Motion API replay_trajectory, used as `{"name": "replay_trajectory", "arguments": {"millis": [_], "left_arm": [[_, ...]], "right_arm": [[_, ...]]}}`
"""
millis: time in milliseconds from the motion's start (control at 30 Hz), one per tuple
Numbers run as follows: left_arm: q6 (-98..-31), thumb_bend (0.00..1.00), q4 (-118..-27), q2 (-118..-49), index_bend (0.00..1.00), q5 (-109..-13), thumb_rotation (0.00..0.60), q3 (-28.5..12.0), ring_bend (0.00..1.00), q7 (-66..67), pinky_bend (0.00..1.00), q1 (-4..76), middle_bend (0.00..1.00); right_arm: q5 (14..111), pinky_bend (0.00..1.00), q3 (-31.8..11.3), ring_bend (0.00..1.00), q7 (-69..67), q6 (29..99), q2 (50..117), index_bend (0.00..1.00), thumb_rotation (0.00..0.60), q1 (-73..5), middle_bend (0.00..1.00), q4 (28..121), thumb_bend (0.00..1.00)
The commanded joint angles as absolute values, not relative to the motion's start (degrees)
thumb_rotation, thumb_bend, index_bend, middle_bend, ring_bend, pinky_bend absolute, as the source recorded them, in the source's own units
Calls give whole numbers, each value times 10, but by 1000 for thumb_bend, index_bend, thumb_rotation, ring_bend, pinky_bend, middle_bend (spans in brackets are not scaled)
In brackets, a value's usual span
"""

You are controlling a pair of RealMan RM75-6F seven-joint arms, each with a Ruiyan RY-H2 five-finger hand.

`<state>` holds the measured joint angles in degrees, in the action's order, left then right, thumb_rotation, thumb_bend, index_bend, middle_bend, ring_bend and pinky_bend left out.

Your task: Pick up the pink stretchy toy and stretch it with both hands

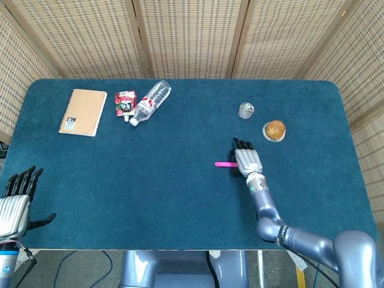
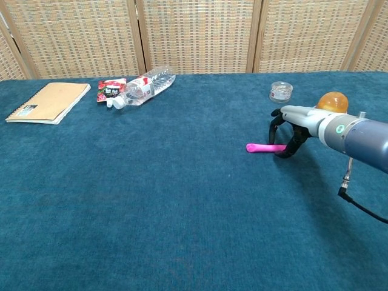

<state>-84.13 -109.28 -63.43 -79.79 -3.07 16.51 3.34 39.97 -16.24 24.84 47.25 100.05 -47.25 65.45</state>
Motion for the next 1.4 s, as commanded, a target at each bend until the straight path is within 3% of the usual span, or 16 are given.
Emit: {"name": "replay_trajectory", "arguments": {"millis": [33, 767, 1200, 1400], "left_arm": [[-841, 0, -1093, -634, 0, -797, 600, -31, 0, 165, 0, 34, 0], [-840, 0, -1092, -635, 0, -789, 600, -30, 0, 166, 0, 38, 0], [-839, 0, -1092, -635, 0, -789, 600, -28, 0, 164, 0, 39, 0], [-820, 0, -1080, -639, 0, -789, 600, -38, 0, 168, 0, 58, 0]], "right_arm": [[399, 0, -162, 0, 247, 470, 1003, 490, 600, -474, 0, 651, 486], [414, 0, -161, 0, 214, 464, 1007, 646, 600, -470, 12, 643, 545], [438, 0, -175, 0, 188, 495, 977, 690, 600, -459, 48, 721, 576], [412, 0, -199, 0, 168, 488, 946, 695, 600, -456, 53, 798, 576]]}}
